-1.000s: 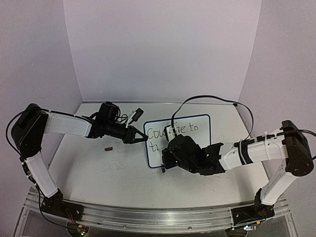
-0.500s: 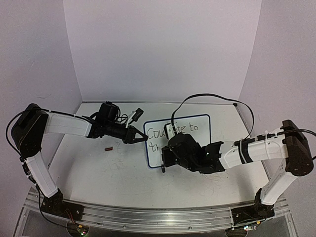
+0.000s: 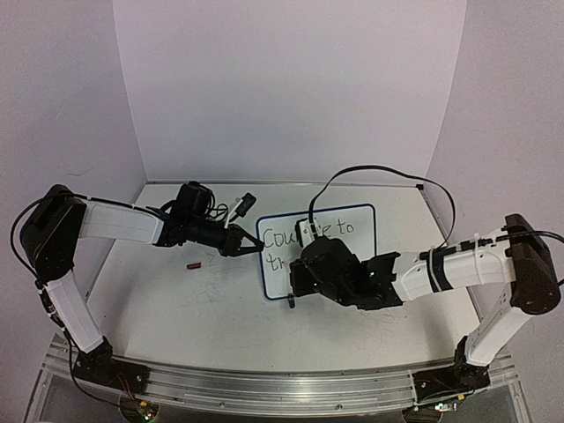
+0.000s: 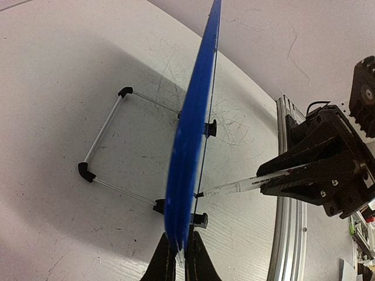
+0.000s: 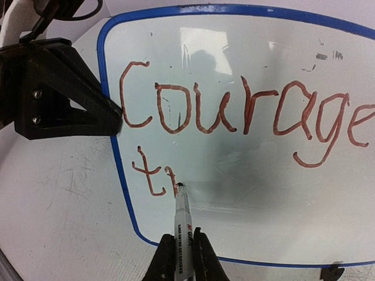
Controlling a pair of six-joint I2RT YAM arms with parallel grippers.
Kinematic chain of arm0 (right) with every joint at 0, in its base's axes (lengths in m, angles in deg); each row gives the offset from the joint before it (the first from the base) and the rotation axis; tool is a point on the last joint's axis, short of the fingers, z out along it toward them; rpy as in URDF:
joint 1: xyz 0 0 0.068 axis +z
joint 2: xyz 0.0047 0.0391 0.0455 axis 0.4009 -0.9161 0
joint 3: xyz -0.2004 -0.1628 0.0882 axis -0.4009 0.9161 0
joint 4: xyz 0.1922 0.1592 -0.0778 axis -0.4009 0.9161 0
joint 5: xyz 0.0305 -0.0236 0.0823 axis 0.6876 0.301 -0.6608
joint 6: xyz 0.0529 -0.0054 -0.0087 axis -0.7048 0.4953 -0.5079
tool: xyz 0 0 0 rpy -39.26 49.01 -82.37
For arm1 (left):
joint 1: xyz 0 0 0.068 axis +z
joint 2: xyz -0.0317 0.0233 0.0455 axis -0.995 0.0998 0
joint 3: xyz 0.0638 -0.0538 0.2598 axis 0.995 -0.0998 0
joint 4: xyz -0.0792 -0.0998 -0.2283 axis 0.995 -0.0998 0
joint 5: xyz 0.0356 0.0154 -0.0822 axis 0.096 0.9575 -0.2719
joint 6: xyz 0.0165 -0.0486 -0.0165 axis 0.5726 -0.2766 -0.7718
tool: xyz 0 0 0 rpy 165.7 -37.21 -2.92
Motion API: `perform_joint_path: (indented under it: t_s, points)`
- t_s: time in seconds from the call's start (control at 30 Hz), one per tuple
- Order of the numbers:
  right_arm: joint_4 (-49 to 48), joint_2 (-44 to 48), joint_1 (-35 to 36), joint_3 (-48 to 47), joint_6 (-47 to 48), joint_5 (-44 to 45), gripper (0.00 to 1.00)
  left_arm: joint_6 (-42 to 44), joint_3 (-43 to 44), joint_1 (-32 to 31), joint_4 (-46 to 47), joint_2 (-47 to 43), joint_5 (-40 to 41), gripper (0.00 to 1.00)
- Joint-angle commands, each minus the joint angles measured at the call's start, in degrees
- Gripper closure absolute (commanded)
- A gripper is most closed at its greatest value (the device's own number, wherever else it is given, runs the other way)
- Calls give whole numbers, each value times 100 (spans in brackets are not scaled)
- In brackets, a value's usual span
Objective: Write a sentence on the whiteboard
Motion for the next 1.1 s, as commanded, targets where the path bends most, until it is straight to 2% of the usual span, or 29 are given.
perform_joint_path:
  t_s: [0.0, 0.27, 0.47, 1.07]
  points:
    - [-162, 271, -148, 88, -33, 393, 100, 258, 122, -125, -430, 16, -13, 100]
    - [-678, 710, -140, 563, 221, -235, 100, 264, 110, -125, -444, -13, 11, 100]
    - [-679, 498, -140, 389, 286, -356, 100, 260, 120, -125, -450, 3, -26, 100]
    - [-410, 174, -150, 107, 250, 152, 100, 278, 121, -125, -457, 1, -18, 100]
